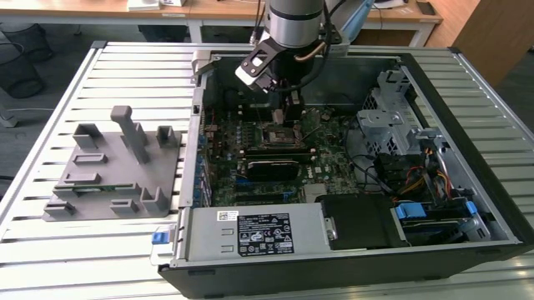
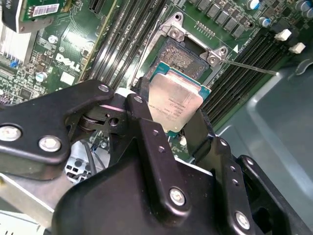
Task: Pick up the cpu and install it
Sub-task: 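Place the cpu into insertion slot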
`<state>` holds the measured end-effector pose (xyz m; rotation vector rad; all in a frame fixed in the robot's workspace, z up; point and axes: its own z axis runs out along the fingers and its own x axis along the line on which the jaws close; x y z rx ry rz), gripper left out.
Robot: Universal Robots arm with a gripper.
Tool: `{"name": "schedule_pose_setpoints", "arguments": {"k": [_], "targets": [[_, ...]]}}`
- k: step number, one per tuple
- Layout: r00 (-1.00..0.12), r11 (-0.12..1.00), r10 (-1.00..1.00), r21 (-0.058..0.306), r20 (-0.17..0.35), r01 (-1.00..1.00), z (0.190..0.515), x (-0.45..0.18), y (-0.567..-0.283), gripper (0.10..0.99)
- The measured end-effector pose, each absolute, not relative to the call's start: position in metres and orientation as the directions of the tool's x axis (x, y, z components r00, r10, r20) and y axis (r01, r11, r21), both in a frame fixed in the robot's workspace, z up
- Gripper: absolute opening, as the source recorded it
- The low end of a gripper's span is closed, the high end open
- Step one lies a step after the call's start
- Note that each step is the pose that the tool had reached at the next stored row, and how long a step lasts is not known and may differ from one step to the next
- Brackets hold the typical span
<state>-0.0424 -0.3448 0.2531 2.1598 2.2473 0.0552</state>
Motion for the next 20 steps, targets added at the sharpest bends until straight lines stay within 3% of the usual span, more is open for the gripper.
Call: {"name": "schedule_pose_setpoints", "arguments": {"k": [20], "targets": [[-0.024,0.024,1.000,0.042,0.008,0.999,0.223,-0.045,-0.343,0.533]]}}
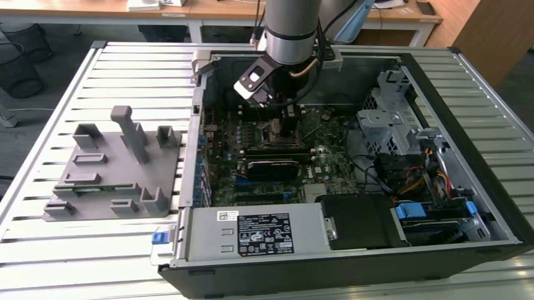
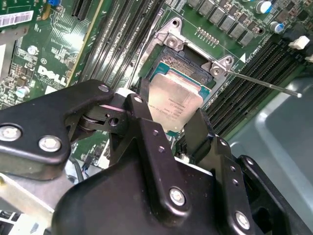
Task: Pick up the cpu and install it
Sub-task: 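Place the cpu into insertion slot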
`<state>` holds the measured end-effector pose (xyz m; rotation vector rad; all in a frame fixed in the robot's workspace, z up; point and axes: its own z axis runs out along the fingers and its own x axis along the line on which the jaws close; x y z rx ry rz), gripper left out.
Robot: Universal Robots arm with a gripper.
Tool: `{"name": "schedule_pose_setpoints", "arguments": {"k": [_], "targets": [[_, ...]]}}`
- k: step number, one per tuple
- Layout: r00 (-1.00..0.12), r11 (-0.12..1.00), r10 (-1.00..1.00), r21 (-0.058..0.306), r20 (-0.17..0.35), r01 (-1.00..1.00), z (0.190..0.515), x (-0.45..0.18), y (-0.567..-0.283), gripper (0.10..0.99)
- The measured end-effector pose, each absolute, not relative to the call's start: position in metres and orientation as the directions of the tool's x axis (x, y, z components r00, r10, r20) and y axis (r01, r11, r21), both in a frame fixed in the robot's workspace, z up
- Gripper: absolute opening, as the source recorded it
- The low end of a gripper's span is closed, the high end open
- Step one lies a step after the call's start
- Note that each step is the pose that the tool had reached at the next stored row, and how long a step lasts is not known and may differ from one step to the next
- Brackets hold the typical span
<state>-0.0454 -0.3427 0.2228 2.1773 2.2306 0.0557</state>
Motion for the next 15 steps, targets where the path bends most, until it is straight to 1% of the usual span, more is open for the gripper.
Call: {"name": "schedule_pose_setpoints", "arguments": {"k": [15], "targets": [[-0.017,0.016,1.000,0.042,0.008,0.999,0.205,-0.046,-0.340,0.533]]}}
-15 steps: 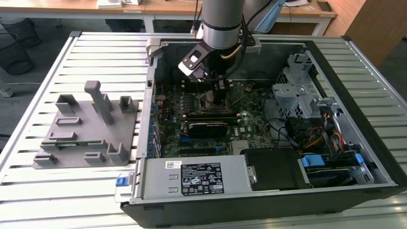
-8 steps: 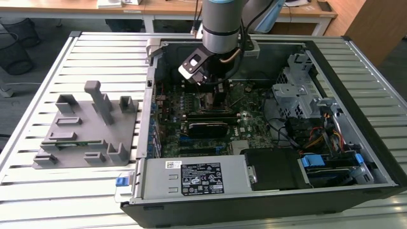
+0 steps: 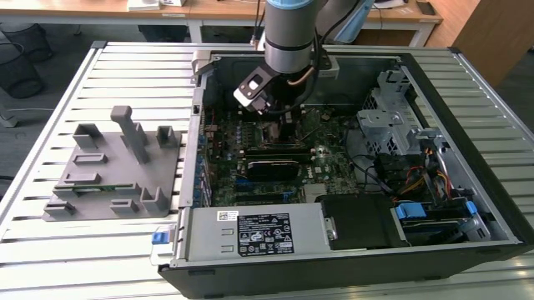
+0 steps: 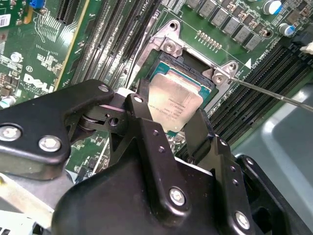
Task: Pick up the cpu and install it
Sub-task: 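Place the cpu into insertion slot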
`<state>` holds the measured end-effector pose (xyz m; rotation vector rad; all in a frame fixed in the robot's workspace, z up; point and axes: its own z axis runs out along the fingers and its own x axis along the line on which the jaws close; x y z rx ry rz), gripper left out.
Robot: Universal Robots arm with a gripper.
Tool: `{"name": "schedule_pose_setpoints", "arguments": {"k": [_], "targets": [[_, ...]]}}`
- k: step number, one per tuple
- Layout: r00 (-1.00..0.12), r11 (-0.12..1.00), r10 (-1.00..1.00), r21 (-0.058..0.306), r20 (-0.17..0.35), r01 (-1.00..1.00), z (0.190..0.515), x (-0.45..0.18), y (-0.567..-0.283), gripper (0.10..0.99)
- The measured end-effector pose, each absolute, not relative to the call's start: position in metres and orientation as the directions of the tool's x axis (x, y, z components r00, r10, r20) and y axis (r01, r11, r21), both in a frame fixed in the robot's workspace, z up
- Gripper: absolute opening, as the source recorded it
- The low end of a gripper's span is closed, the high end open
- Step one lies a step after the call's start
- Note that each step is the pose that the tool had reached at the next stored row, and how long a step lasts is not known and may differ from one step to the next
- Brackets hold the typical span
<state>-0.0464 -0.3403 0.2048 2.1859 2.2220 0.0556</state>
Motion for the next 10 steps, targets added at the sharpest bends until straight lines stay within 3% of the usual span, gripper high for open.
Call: {"name": "schedule_pose_setpoints", "arguments": {"k": [10], "targets": [[-0.013,0.013,1.000,0.042,0.008,0.999,0.1985,-0.0470,-0.3402,0.533]]}}
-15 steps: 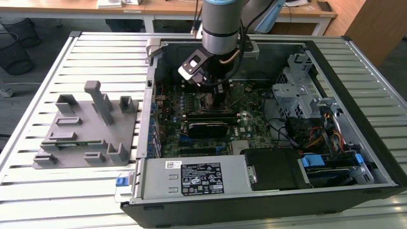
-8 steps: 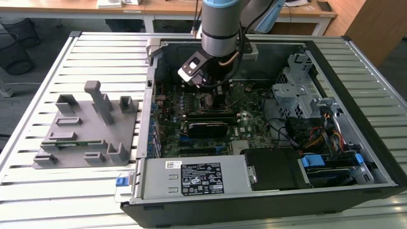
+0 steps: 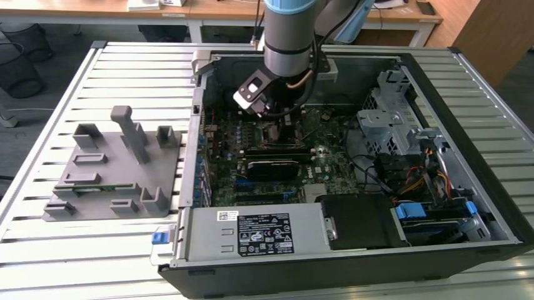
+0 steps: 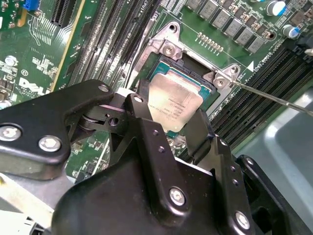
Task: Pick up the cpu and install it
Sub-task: 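Place the cpu into insertion slot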
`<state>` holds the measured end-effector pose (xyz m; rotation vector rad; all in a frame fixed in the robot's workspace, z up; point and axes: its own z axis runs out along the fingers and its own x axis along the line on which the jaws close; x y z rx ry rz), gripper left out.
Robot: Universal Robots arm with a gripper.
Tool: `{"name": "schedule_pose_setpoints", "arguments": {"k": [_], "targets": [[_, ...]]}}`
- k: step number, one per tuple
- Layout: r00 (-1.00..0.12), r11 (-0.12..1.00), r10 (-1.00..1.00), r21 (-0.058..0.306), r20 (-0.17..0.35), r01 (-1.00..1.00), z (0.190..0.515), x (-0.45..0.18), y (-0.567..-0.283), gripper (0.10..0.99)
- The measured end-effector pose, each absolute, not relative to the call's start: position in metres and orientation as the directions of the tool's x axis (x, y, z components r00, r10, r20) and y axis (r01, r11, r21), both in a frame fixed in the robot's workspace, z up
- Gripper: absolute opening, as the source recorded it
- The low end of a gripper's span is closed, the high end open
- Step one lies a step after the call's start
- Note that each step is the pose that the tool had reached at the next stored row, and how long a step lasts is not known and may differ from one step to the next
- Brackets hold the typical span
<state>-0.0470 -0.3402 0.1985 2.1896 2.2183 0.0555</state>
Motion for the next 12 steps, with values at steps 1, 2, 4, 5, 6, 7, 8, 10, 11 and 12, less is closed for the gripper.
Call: {"name": "schedule_pose_setpoints", "arguments": {"k": [1,2,4,5,6,7,8,10,11,12], "targets": [[-0.013,0.013,1.000,0.042,0.008,0.999,0.1978,-0.0470,-0.3401,0.533],[-0.013,0.013,1.000,0.042,0.008,0.999,0.1971,-0.0470,-0.3400,0.533],[-0.013,0.013,1.000,0.042,0.008,0.999,0.1958,-0.0470,-0.3397,0.533],[-0.013,0.013,1.000,0.042,0.008,0.999,0.1953,-0.0470,-0.3396,0.533],[-0.013,0.013,1.000,0.042,0.008,0.999,0.1948,-0.0470,-0.3395,0.533],[-0.013,0.013,1.000,0.042,0.008,0.999,0.1948,-0.0470,-0.3395,0.533],[-0.013,0.013,1.000,0.042,0.008,0.999,0.1947,-0.0470,-0.3395,0.533],[-0.013,0.013,1.000,0.042,0.008,0.999,0.1947,-0.0470,-0.3395,0.533],[-0.013,0.013,1.000,0.042,0.008,0.999,0.1947,-0.0470,-0.3395,0.533],[-0.013,0.013,1.000,0.042,0.008,0.999,0.1946,-0.0470,-0.3395,0.533]]}}
